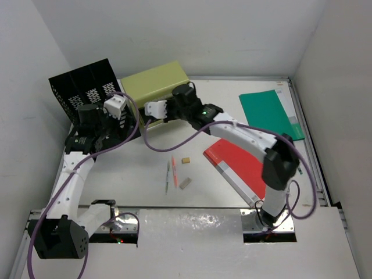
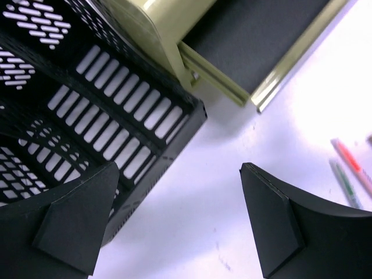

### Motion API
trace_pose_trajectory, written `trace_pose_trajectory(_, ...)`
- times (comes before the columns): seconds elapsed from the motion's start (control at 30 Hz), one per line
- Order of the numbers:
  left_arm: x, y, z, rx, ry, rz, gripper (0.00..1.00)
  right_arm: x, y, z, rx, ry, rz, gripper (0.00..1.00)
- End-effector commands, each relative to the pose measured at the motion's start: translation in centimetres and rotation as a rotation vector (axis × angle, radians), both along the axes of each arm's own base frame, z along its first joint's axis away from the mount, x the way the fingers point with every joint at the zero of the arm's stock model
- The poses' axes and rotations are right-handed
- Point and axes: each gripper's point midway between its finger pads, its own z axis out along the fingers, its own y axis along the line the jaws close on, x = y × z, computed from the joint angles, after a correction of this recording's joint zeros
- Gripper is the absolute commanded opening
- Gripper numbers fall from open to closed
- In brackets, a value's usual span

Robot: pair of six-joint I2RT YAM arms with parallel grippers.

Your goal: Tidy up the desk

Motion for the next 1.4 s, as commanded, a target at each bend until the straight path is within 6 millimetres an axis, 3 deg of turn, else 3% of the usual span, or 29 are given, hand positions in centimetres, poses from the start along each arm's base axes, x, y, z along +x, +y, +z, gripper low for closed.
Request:
trace_pose_trajectory(0.0,-1.1,-0.5,1.4,0.043,-0.017,-0.064,0.84,0.9,1.9,-1.3,-0.195,-0.083,0.167,0.00)
trace_pose_trajectory(0.13,-1.7,-0.4,0.8,0.056,0.012,-0.070,0.84,2.8,3.1,-2.3,-0.223,-0.124,0.164,0.03)
trace_pose_trajectory(0.2,-1.7,-0.4,0.7,0.053,0.015,-0.070,0.84,3.6,3.6,-2.9,-0.228,-0.126,0.152,0.12)
trace_pose_trajectory(0.23,-1.8,-0.4,0.7,0.051,0.015,-0.071,0.84,3.9,3.6,-2.9,-0.232,-0.134,0.141,0.19)
trace_pose_trajectory(0.3,-2.0,-0.6,0.5,0.044,0.022,-0.077,0.84,4.4,3.3,-3.3,-0.244,-0.139,0.109,0.47)
trace_pose_trajectory(0.37,-2.2,-1.0,0.4,0.037,0.028,-0.098,0.84,4.8,2.8,-3.0,-0.224,-0.140,0.068,0.58)
trace_pose_trajectory(0.5,-3.0,-2.2,0.2,0.013,0.047,-0.179,0.84,5.0,1.5,0.8,-0.082,-0.167,-0.022,0.64)
trace_pose_trajectory(0.57,-3.4,-3.0,0.1,-0.013,0.053,-0.225,0.80,4.9,0.1,1.4,0.021,-0.123,-0.088,0.66)
trace_pose_trajectory(0.6,-3.6,-3.4,0.1,-0.023,0.054,-0.246,0.77,4.9,-0.7,4.5,0.124,-0.152,-0.127,0.70)
trace_pose_trajectory(0.63,-4.2,-4.8,-0.2,-0.043,0.071,-0.317,0.72,4.8,-2.2,3.7,0.222,-0.062,-0.209,0.72)
trace_pose_trajectory(0.67,-4.5,-5.7,-0.3,-0.049,0.082,-0.359,0.71,4.9,-3.5,4.7,0.313,-0.037,-0.276,0.73)
trace_pose_trajectory(0.7,-4.9,-6.5,-0.5,-0.053,0.098,-0.387,0.69,4.9,-6.3,5.6,0.400,-0.010,-0.349,0.76)
trace_pose_trajectory(0.73,-4.9,-6.9,-1.3,-0.049,0.130,-0.389,0.68,4.5,-7.4,5.5,0.554,0.101,-0.435,0.77)
trace_pose_trajectory(0.8,-5.5,-9.4,-2.9,-0.005,0.173,-0.441,0.66,4.0,-10.2,4.8,0.677,0.187,-0.549,0.77)
trace_pose_trajectory(0.87,-6.3,-11.8,-6.2,0.140,0.236,-0.474,0.65,2.4,-13.4,2.8,0.753,0.250,-0.690,0.78)
trace_pose_trajectory(0.9,-6.8,-12.6,-7.3,0.195,0.254,-0.496,0.65,1.6,-15.2,0.3,0.728,0.258,-0.774,0.78)
trace_pose_trajectory(0.97,-8.0,-14.5,-9.9,0.292,0.315,-0.551,0.62,-0.1,-16.3,0.3,0.798,0.284,-0.808,0.78)
trace_pose_trajectory(1.0,-8.1,-14.9,-10.5,0.297,0.327,-0.558,0.61,-1.0,-16.9,-1.4,0.778,0.298,-0.823,0.78)
trace_pose_trajectory(1.07,-7.6,-15.5,-11.8,0.300,0.344,-0.551,0.62,-2.0,-17.9,-1.1,0.809,0.289,-0.846,0.77)
trace_pose_trajectory(1.1,-7.4,-15.7,-12.1,0.300,0.346,-0.545,0.63,-2.6,-18.6,-2.1,0.793,0.291,-0.866,0.77)
trace_pose_trajectory(1.13,-7.2,-15.9,-13.0,0.300,0.361,-0.545,0.64,-2.9,-19.1,-1.5,0.814,0.275,-0.875,0.77)
trace_pose_trajectory(1.2,-7.3,-16.4,-14.4,0.296,0.390,-0.555,0.65,-3.5,-20.0,-2.4,0.804,0.267,-0.900,0.77)
trace_pose_trajectory(1.37,-9.2,-18.3,-16.8,0.231,0.479,-0.639,0.69,-3.7,-20.7,-2.7,0.795,0.241,-0.915,0.77)
